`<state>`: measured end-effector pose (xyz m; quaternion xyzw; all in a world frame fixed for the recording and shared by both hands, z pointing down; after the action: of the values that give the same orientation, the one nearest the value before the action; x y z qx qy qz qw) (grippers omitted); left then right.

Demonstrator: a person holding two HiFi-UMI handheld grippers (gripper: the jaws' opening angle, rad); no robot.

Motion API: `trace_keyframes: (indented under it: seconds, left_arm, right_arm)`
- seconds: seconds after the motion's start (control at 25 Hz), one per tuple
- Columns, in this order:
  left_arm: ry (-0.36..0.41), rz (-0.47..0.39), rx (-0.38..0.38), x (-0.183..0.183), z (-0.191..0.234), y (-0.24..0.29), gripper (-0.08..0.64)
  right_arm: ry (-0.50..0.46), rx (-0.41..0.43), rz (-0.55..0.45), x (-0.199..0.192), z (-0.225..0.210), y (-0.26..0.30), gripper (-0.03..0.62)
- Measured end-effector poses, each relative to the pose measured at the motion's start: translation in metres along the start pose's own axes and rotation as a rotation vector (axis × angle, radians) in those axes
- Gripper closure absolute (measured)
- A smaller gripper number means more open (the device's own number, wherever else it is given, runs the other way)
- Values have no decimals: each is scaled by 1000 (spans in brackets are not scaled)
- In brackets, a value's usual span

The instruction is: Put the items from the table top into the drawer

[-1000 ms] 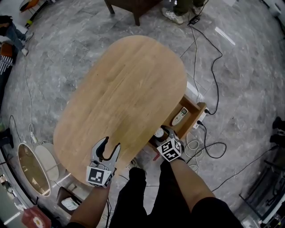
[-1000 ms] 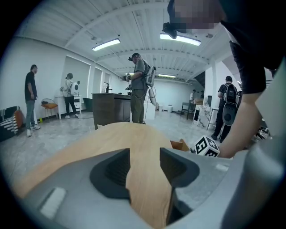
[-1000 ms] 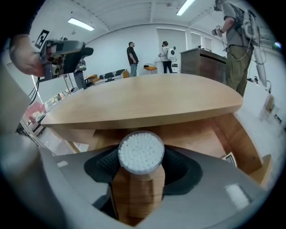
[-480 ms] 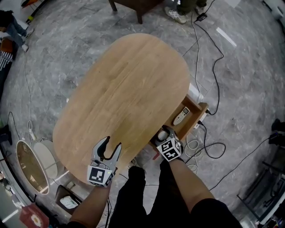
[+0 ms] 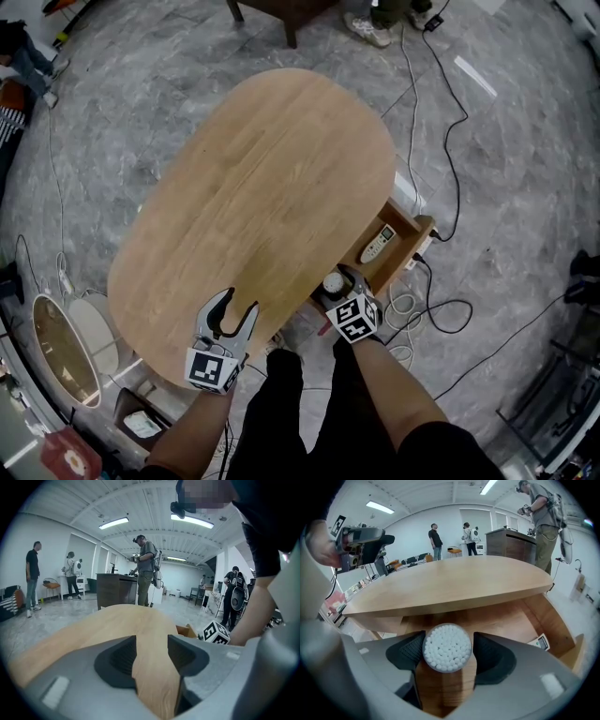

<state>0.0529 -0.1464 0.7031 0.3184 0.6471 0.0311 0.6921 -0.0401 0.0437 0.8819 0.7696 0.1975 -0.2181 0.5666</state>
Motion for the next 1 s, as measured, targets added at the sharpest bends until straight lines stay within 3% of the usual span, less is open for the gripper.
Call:
trace_keyframes:
  seconds: [0.6,1.0]
  left_arm:
    - [37,55,-59,7,-35,3,342]
    - [120,97,-101,44,-62,11,342]
  right_arm:
    - [-20,-9,-61,9,-4,-50,247]
    - [-16,7,-172,46,-1,-143,267]
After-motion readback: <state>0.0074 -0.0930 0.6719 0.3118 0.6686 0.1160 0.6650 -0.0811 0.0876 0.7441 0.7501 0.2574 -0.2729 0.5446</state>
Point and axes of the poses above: the fingertips, and each gripper's own axes: y forward along the fingers, z to its left, x out of its top, the point moved 5 cm from there along -y, backward along the fingers, and after that the axes turned 12 degrees about y, right-handed, at the moved point
